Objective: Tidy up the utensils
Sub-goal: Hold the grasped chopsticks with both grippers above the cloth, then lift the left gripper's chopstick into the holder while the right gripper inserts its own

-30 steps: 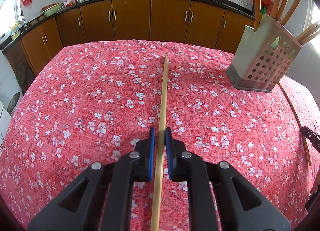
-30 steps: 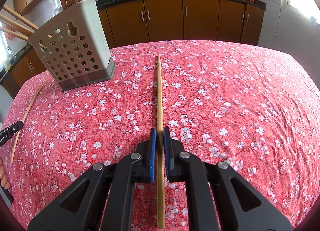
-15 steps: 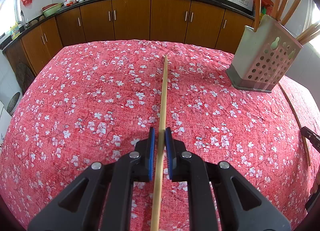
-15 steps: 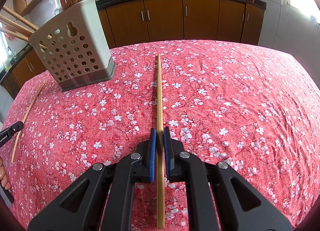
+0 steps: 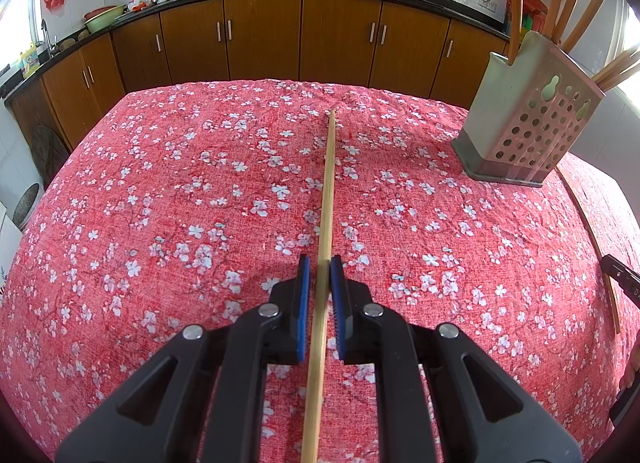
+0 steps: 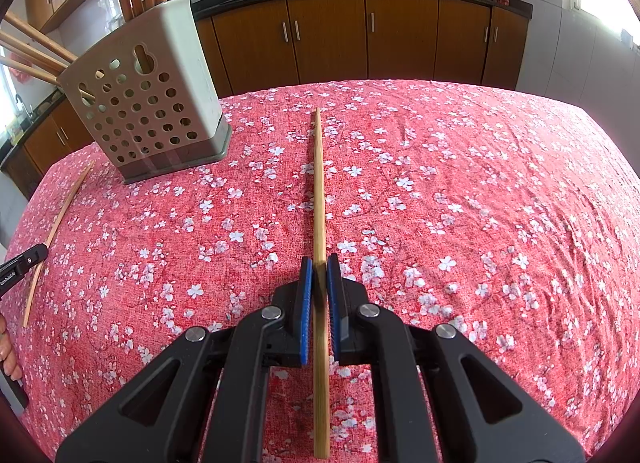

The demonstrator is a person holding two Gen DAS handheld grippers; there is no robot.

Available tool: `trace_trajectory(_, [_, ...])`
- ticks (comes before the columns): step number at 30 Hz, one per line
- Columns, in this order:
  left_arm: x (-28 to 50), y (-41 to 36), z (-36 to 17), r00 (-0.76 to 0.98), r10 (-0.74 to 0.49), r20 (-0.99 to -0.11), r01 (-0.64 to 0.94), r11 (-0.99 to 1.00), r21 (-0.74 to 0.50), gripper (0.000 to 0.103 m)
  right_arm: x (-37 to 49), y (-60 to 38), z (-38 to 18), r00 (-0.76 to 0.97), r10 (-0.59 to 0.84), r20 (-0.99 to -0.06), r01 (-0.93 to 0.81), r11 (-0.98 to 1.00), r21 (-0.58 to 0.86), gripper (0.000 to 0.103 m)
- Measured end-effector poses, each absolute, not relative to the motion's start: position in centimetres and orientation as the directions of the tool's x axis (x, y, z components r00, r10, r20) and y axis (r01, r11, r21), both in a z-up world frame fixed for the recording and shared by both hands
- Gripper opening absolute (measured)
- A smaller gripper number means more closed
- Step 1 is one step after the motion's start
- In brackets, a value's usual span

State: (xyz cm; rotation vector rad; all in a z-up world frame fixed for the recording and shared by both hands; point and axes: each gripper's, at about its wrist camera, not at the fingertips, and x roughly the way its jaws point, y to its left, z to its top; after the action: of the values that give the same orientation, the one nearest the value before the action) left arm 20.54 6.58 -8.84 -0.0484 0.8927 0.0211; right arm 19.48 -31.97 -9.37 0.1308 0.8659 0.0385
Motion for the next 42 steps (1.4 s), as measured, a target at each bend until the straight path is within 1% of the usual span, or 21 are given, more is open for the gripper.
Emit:
trace_trajectory(13, [20.6,6.3,-8.8,0.626,-0.003,-0.780,-0.040,0.999,-0.036,0.012,19.5,-31.9,-9.3,0.647,0.086,-0.757,0.021,0.991,0.130,0.009])
trace_trajectory(17, [20.2,5.7,-8.8,0.624,0.023,-0.781,-0.033,0.999,0.003,0.012,19.2,-31.9,-9.2,0.647,0.084,-0.758,0.020,0.992,0.128,0.009])
trace_trajectory(21, [19.2,5.4,-8.8,0.621,0.021,-0.784,-0.030,1.000,0.003,0.012,18.8,-32.0,-9.2,0.647,0.096,-0.757,0.017,0.990,0.141,0.008])
trace_trajectory(24, [18.8,5.2,-8.8,0.619,0.022,-0.785,-0.033,0.999,0.003,0.009,18.5,-32.1,-9.2,0.648,0.107,-0.754,0.017,0.988,0.155,0.008])
trace_trajectory(29, [18.5,4.9,-8.7,0.617,0.028,-0.786,-0.023,1.000,0.017,0.008,17.8,-32.7,-8.9,0.654,0.098,-0.750,0.022,0.989,0.149,0.008])
trace_trajectory(34, [17.1,5.3,-6.1,0.667,0.002,-0.745,-0.004,1.000,-0.001,0.008,16.3,-33.6,-6.2,0.717,0.104,-0.690,0.024,0.984,0.174,0.008])
trace_trajectory(42, [15.0,4.8,0.7,0.787,-0.046,-0.615,0.025,0.999,-0.043,0.008,14.3,-35.0,-0.6,0.827,0.107,-0.552,0.019,0.976,0.218,0.008])
